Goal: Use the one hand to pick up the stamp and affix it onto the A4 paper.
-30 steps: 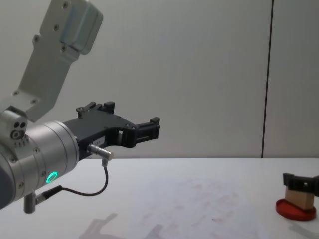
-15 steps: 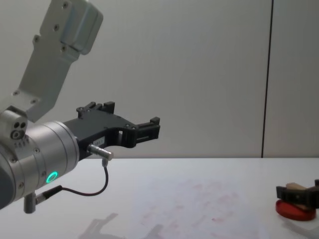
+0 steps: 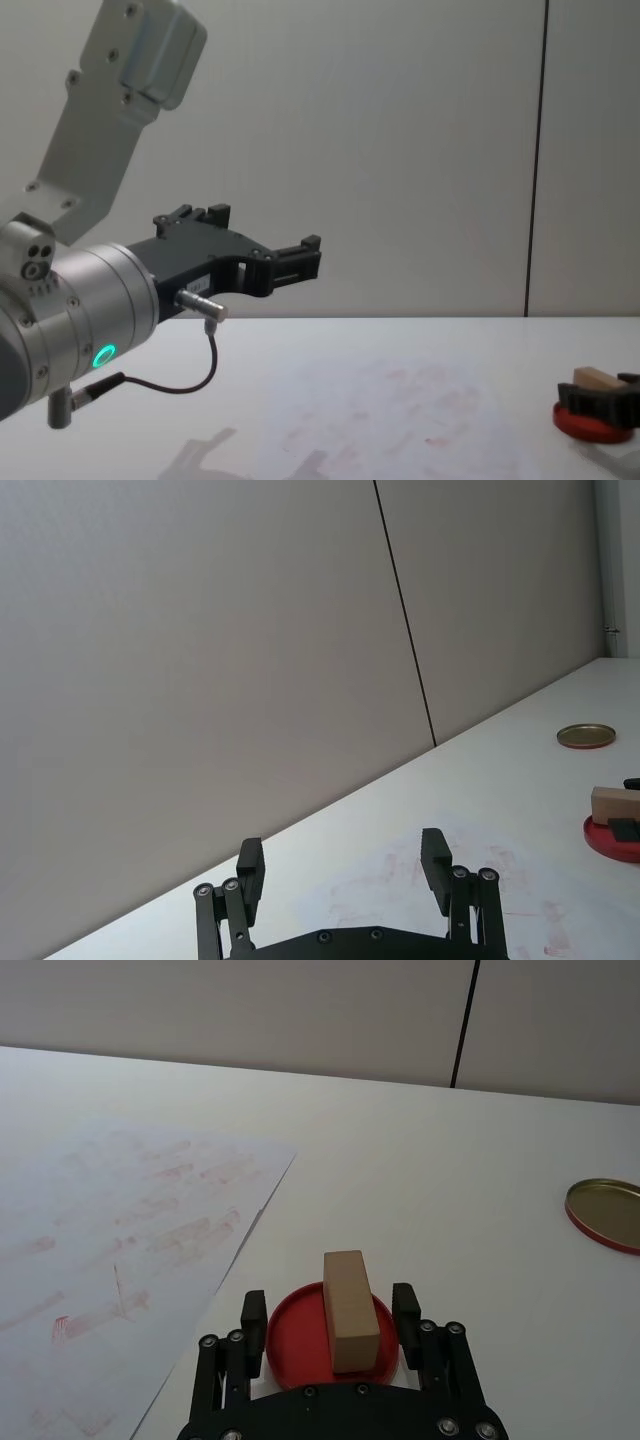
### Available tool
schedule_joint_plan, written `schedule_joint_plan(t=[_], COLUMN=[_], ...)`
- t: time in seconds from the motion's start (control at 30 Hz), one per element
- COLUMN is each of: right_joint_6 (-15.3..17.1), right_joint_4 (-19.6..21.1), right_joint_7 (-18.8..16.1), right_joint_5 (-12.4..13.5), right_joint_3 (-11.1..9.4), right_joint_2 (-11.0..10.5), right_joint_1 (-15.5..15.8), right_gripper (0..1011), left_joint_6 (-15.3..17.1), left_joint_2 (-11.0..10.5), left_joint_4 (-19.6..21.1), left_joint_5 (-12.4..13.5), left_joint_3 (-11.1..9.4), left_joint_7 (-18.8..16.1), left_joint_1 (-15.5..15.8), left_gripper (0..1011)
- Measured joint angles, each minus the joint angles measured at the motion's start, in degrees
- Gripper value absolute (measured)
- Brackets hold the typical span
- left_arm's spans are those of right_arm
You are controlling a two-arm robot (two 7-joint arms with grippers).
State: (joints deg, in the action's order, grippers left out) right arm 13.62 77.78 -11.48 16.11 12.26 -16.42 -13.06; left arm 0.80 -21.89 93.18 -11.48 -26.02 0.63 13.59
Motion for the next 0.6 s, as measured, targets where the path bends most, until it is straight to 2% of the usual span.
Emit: schedule_joint_plan(t=[0.2,0.23,0.27,0.33,0.37,0.53,0.6], right_joint_6=[-0.2,-0.26,-0.26,-0.35,-0.38,-0.78,-0.97], right_joint_4=[-0.42,-0.54,-0.54,-0.77,-0.81,-1.09,-1.15], right_joint_7=[-0.01,-0.01,-0.01,0.0,0.01,0.2,0.27], right_joint_5=[0.07,0.08,0.08,0.1,0.1,0.11,0.1], right_joint_3=[0.0,0.0,0.0,-0.01,-0.01,-0.03,-0.03], right_joint_2=[0.08,0.11,0.11,0.16,0.17,0.24,0.25], right_joint_1=[-0.09,-0.11,-0.11,-0.17,-0.18,-0.23,-0.23], right_gripper=[620,560,560,457,457,278,248], left_joint_6=[0.0,0.0,0.0,0.0,0.0,0.0,0.0], left_joint_2=[0.0,0.0,0.0,0.0,0.0,0.0,0.0], left_joint_4=[0.0,0.0,0.0,0.0,0.0,0.0,0.0], left_joint_5=[0.0,0.0,0.0,0.0,0.0,0.0,0.0], left_joint_3=[0.0,0.0,0.0,0.0,0.0,0.0,0.0], left_joint_7=[0.0,0.0,0.0,0.0,0.0,0.0,0.0], left_joint_1=[0.0,0.0,0.0,0.0,0.0,0.0,0.0], left_gripper=[993,993,993,993,993,993,993])
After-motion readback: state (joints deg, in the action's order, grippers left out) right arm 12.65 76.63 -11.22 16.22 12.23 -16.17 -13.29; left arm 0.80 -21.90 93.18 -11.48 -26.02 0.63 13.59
